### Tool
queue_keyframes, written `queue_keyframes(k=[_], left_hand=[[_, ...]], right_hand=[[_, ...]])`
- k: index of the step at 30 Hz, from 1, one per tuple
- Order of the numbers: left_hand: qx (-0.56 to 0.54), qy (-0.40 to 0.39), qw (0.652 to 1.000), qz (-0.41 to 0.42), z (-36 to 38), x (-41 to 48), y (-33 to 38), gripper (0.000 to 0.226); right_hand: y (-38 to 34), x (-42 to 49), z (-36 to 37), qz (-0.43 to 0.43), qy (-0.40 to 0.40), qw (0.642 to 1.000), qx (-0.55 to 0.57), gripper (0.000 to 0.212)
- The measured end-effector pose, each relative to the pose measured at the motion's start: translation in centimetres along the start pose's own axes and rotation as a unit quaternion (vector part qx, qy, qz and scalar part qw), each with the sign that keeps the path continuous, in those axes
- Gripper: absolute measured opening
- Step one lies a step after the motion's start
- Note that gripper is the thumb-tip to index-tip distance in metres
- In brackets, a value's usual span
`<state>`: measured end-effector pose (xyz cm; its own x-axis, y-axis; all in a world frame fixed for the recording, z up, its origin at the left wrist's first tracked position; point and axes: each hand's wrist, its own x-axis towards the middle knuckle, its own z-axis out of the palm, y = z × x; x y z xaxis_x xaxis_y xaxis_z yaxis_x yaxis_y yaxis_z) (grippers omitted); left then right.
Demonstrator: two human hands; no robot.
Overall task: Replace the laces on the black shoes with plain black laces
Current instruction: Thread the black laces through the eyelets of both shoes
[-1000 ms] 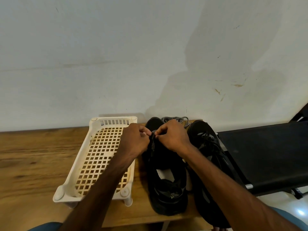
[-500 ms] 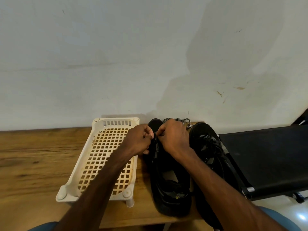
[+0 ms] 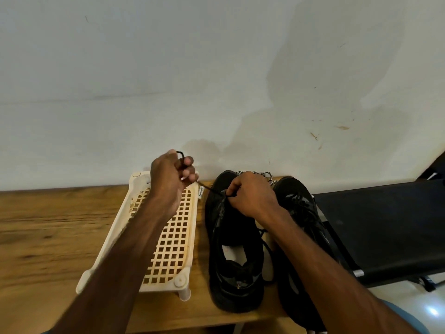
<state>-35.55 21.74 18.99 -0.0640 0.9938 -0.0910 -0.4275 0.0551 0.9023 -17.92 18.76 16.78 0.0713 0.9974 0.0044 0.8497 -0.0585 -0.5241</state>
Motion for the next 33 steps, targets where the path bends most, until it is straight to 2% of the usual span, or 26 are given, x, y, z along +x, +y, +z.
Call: queue_keyframes(k=[1,2,3,4,5,6,7,9,10,12,13,14,15,16,17,18,19,20,21,22,23,24,25,29,31,33], left_hand=[[0.138,-0.019,0.99,0.017,-0.2,0.0,-0.3,0.007],[0.327,-0.048,0.943,0.048,-0.4,-0.1,-0.9,0.007],[0.492,-0.092,0.862,0.083,-0.6,-0.3,-1.6,0.011],[0.598,-0.135,0.783,0.104,-0.7,-0.6,-2.6,0.015],[0.652,-0.156,0.733,0.112,-0.7,-1.0,-3.2,0.015],[0.675,-0.153,0.712,0.121,-0.4,-1.3,-3.3,0.012],[0.683,-0.135,0.703,0.145,-0.2,-1.5,-3.0,0.011],[0.692,-0.101,0.691,0.183,0.0,-1.3,-2.1,0.022],[0.676,-0.095,0.707,0.185,0.2,-1.2,-1.6,0.027],[0.582,-0.094,0.788,0.175,0.7,-1.2,-0.4,0.03],[0.49,-0.101,0.852,0.156,0.9,-1.2,0.3,0.029],[0.347,-0.108,0.924,0.124,1.0,-1.0,1.3,0.026],[0.146,-0.115,0.979,0.083,0.8,-0.7,2.4,0.02],[-0.059,-0.117,0.991,0.04,0.5,-0.4,3.4,0.014],[-0.214,-0.122,0.969,0.002,0.0,-0.2,4.1,0.013],[-0.28,-0.128,0.951,-0.029,-0.5,-0.2,4.2,0.014],[-0.251,-0.124,0.959,-0.05,-0.8,-0.2,3.9,0.015],[-0.133,-0.108,0.984,-0.051,-0.8,-0.3,3.1,0.016],[0.062,-0.096,0.993,-0.024,-0.7,-0.6,2.0,0.018],[0.283,-0.09,0.955,0.022,-0.5,-0.8,0.6,0.016],[0.449,-0.097,0.885,0.073,-0.5,-0.8,-1.0,0.012],[0.558,-0.114,0.815,0.109,-0.4,-0.9,-2.3,0.013],[0.615,-0.123,0.768,0.13,-0.2,-1.0,-3.2,0.018],[0.688,-0.085,0.699,0.175,0.5,-1.1,-3.3,0.022],[0.707,-0.083,0.681,0.17,0.7,-1.3,-3.2,0.02],[0.712,-0.084,0.678,0.16,0.9,-1.5,-3.3,0.019]], right_hand=[[0.1,0.0,-0.1,0.0,0.005,1.0,0.0,0.01],[0.2,0.0,-0.1,0.001,0.011,1.0,-0.002,0.008],[0.3,0.0,-0.2,0.002,0.017,1.0,-0.007,0.007],[0.4,-0.1,-0.3,0.003,0.023,1.0,-0.013,0.006],[0.5,-0.1,-0.4,0.004,0.028,0.999,-0.018,0.005],[0.6,-0.2,-0.4,0.004,0.03,0.999,-0.019,0.005],[0.7,-0.3,-0.4,0.005,0.032,0.999,-0.018,0.005],[0.8,-0.4,-0.4,0.005,0.033,0.999,-0.013,0.006],[0.8,-0.4,-0.3,0.006,0.032,0.999,-0.011,0.007],[0.8,-0.4,-0.4,0.01,0.027,1.0,-0.005,0.008],[0.8,-0.4,-0.3,0.011,0.027,1.0,-0.003,0.008],[0.9,-0.4,-0.3,0.011,0.027,1.0,-0.001,0.008],[0.9,-0.4,-0.2,0.008,0.028,1.0,0.001,0.008],[0.9,-0.4,-0.2,0.004,0.029,1.0,0.003,0.007],[0.9,-0.4,-0.2,-0.001,0.029,1.0,0.004,0.007],[0.9,-0.4,-0.2,-0.006,0.028,1.0,0.004,0.007],[0.9,-0.4,-0.3,-0.012,0.026,1.0,0.005,0.007],[0.9,-0.4,-0.4,-0.019,0.024,1.0,0.006,0.008],[0.9,-0.3,-0.6,-0.025,0.024,0.999,0.01,0.007],[1.0,-0.3,-0.7,-0.03,0.025,0.999,0.017,0.007],[1.1,-0.3,-0.9,-0.035,0.026,0.999,0.025,0.007],[1.1,-0.3,-1.0,-0.041,0.027,0.998,0.03,0.006],[1.1,-0.3,-1.1,-0.045,0.028,0.998,0.032,0.006],[1.2,-0.3,-1.1,-0.052,0.032,0.998,0.022,0.006],[1.2,-0.2,-1.2,-0.054,0.027,0.998,0.01,0.006],[1.2,0.1,-1.6,-0.056,0.006,0.998,-0.002,0.007]])
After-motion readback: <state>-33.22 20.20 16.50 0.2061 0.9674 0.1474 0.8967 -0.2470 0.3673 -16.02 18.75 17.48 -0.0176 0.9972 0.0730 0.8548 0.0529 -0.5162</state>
